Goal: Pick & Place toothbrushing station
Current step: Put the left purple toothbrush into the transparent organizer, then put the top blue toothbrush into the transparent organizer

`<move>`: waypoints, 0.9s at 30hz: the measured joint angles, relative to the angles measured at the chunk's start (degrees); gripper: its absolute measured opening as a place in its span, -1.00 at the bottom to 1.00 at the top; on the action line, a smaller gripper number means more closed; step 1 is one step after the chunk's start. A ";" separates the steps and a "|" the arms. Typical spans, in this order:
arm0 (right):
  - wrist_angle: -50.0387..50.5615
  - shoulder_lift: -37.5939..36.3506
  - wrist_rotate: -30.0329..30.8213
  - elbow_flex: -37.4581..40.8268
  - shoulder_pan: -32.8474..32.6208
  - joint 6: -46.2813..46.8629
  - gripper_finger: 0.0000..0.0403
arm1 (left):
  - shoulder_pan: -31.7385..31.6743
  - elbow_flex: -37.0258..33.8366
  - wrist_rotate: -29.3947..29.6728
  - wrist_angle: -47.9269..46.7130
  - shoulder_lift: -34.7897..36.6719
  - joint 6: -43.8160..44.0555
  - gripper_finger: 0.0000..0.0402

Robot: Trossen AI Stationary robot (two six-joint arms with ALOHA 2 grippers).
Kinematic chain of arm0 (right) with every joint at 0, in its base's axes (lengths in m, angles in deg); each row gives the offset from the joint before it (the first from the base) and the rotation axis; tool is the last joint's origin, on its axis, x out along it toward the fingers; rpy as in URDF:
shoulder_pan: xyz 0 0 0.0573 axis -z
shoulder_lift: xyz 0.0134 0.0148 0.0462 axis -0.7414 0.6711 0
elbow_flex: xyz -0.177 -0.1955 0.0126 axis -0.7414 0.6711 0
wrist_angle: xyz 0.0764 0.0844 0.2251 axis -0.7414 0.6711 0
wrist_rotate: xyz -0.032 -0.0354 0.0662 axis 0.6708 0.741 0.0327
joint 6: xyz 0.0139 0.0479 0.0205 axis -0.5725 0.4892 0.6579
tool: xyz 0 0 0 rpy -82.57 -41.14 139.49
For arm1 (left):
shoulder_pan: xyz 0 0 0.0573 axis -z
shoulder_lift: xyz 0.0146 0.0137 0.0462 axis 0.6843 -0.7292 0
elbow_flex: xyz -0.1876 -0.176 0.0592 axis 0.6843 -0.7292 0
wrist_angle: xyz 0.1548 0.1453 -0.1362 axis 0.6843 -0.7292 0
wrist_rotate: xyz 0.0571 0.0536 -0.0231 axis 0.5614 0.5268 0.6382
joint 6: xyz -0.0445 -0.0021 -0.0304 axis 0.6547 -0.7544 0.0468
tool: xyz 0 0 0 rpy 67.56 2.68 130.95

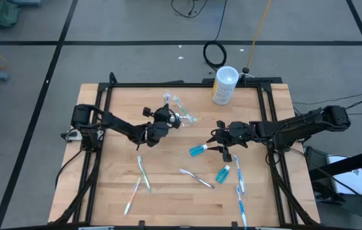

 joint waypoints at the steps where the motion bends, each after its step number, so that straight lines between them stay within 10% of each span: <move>1: 0.00 0.00 0.00 0.00 0.00 0.02 -0.33 | 0.00 0.00 -0.35 -0.47 0.00 -1.02 -0.88; 15: 0.09 0.00 -0.01 0.00 0.00 0.41 -0.33 | 0.35 0.00 0.07 -0.80 0.02 -2.53 -0.39; 27: 1.74 0.02 8.72 0.02 -0.65 18.68 -0.33 | 6.54 -0.06 6.68 -0.71 5.77 -7.11 -0.03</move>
